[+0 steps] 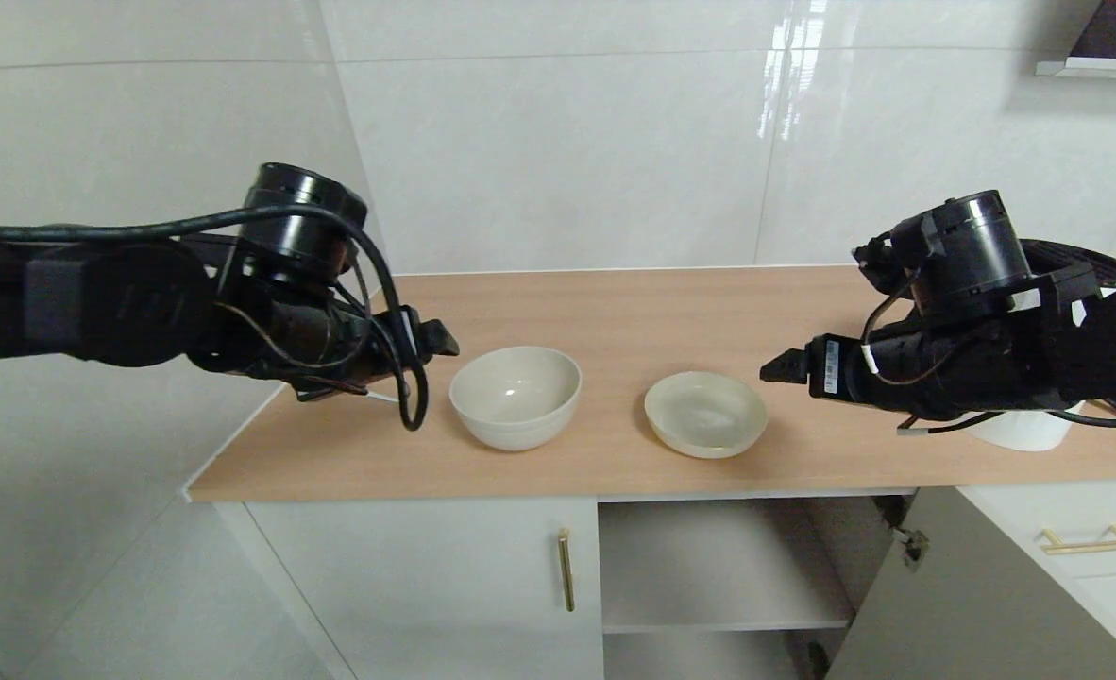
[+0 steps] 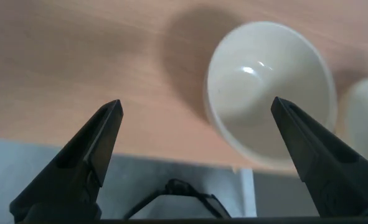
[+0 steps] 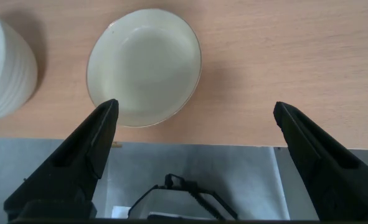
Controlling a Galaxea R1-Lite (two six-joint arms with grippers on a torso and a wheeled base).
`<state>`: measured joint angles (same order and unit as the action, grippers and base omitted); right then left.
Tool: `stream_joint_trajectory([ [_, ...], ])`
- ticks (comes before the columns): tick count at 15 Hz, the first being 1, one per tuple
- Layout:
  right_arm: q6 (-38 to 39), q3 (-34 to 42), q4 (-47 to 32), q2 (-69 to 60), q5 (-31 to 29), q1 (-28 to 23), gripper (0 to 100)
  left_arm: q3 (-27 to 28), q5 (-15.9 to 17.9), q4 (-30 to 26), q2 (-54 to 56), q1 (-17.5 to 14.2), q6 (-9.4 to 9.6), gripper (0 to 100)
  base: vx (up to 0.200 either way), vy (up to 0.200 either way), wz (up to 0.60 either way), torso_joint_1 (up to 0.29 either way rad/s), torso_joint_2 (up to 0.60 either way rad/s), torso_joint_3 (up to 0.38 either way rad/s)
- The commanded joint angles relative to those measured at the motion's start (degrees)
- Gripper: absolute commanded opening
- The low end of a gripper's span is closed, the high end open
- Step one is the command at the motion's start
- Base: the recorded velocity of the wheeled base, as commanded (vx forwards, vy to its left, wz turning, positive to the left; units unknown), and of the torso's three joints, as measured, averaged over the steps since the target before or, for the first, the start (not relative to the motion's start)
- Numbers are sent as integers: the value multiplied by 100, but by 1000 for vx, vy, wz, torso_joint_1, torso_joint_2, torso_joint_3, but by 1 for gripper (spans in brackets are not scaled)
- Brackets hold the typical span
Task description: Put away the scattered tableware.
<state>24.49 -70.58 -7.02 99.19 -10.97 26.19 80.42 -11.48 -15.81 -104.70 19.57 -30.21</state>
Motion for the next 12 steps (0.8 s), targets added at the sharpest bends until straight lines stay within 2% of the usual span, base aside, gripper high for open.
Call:
stream_joint_trajectory([
  [1,3,1,-1,39,-10,27,100,246,-91,-27,-639,126,-55,100,0,0,0,0,0,0],
  [7,3,10,-1,56,-116,27,100,369,-161,8,-1043,135,-55,100,0,0,0,0,0,0],
  [8,3,10,-1,56,-116,27,100,404,-170,8,-1113,144,-64,0,0,0,0,0,0,0],
  [12,3,1,-1,109,-116,27,100,431,-170,8,-1166,135,-64,0,0,0,0,0,0,0],
])
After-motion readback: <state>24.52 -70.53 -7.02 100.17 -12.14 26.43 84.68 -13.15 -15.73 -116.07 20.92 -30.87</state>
